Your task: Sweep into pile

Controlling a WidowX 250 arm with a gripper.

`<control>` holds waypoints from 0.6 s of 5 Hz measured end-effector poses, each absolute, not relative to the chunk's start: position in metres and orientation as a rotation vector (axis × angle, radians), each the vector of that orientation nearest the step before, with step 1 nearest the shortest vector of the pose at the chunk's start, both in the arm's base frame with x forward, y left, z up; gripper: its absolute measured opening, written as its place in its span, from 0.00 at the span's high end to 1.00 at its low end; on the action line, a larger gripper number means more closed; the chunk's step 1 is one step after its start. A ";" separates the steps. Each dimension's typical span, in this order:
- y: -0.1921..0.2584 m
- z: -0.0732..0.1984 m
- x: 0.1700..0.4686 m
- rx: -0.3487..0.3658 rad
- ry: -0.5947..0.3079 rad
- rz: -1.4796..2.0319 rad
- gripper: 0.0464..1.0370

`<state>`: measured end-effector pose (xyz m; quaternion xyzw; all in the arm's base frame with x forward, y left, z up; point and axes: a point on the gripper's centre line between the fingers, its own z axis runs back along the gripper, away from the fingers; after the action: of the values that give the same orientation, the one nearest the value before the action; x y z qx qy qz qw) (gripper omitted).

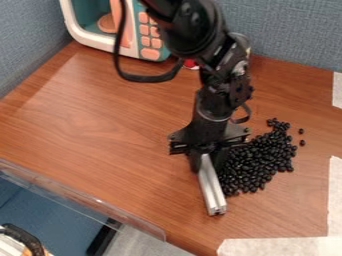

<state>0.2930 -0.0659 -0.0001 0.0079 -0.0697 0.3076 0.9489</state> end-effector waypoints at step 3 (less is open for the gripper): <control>-0.085 0.001 0.324 -0.045 -0.168 0.653 0.69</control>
<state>0.3240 -0.0849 0.0013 -0.0219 -0.0823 0.3204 0.9435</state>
